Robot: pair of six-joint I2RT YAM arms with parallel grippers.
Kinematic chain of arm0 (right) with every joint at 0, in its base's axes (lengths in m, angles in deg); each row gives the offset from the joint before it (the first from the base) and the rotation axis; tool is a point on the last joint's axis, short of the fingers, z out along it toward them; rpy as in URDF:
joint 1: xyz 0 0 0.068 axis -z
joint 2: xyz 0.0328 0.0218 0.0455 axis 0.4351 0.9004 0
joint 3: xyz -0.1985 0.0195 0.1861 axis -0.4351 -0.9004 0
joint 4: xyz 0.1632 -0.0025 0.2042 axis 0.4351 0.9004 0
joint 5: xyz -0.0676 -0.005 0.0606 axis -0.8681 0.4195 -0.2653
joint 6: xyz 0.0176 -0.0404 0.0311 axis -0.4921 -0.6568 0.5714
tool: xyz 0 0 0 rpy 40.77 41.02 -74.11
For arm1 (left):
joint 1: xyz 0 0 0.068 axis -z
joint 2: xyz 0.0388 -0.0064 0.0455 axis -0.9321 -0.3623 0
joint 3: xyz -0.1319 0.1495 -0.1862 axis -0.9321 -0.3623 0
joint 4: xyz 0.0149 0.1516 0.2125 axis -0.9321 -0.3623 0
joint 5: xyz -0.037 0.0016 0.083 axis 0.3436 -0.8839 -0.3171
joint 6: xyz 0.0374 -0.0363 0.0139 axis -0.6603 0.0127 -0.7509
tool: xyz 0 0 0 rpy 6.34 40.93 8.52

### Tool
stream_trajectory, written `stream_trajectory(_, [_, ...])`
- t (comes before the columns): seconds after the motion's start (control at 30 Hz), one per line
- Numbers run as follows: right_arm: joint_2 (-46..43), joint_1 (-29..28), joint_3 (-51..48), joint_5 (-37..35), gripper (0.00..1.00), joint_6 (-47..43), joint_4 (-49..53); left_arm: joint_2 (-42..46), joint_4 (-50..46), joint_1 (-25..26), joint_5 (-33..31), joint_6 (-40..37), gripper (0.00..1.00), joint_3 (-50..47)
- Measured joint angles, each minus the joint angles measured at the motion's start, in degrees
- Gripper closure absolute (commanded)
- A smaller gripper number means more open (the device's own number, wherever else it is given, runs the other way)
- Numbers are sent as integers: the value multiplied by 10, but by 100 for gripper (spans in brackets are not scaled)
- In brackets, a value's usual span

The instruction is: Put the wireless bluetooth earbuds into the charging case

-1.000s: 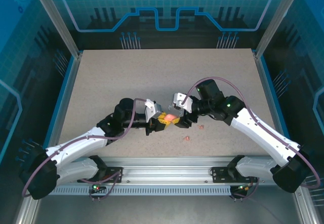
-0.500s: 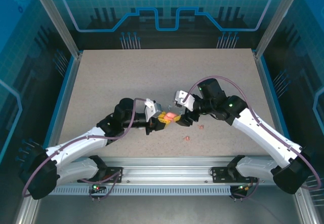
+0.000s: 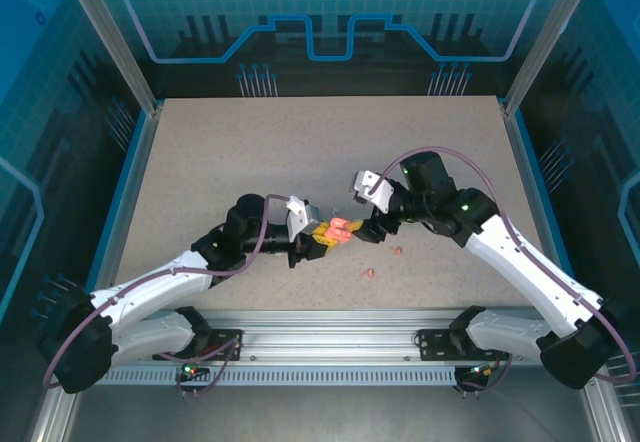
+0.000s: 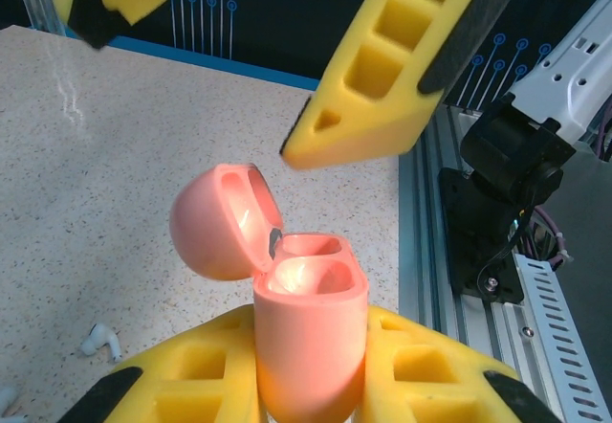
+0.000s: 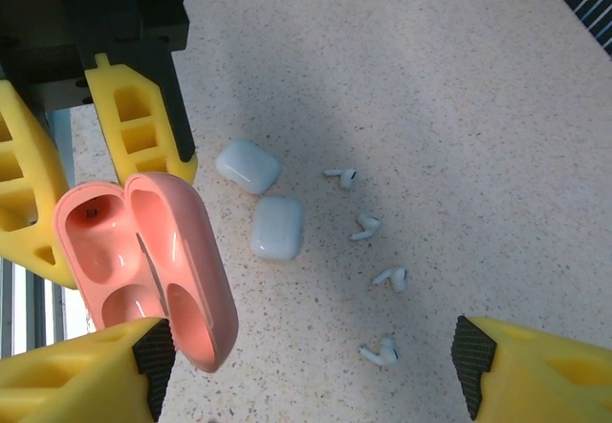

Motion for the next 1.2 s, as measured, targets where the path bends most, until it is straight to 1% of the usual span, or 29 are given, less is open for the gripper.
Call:
stream_trajectory(0.07, [-17, 4, 0, -6, 16, 13, 0, 0, 0, 0, -2, 0, 89, 0])
stream_trajectory(0.13, [-36, 6, -2, -29, 15, 34, -1, 1, 2, 0, -6, 1, 90, 0])
stream_trajectory(0.23, [-63, 19, -14, -95, 11, 100, -4, 10, 23, 0, -14, 6, 93, -14])
stream_trajectory(0.33, [-83, 63, -41, -139, 11, 186, -1, 27, 44, 0, -25, 19, 95, -35])
stream_trajectory(0.4, [-92, 96, -64, -150, 10, 245, 3, 39, 54, 1, -33, 28, 95, -45])
stream_trajectory(0.47, [-100, 115, -93, -157, 10, 309, 8, 51, 62, 2, -37, 33, 95, -51])
stream_trajectory(0.6, [-102, 119, -141, -160, 13, 410, 21, 69, 74, 3, -43, 41, 95, -54])
stream_trajectory(0.77, [-74, 119, -194, -161, 21, 506, 42, 79, 78, 3, -44, 44, 95, -54])
stream_trajectory(0.9, [-42, 119, -231, -160, 33, 559, 37, 83, 78, 3, -44, 44, 95, -54])
stream_trajectory(0.93, [-34, 119, -242, -160, 38, 569, 32, 84, 78, 3, -44, 44, 95, -54])
stream_trajectory(1.03, [-9, 119, -259, -161, 44, 594, 19, 86, 78, 3, -44, 44, 95, -54])
stream_trajectory(1.2, [25, 119, -274, -163, 51, 619, -18, 92, 78, 3, -44, 45, 95, -56])
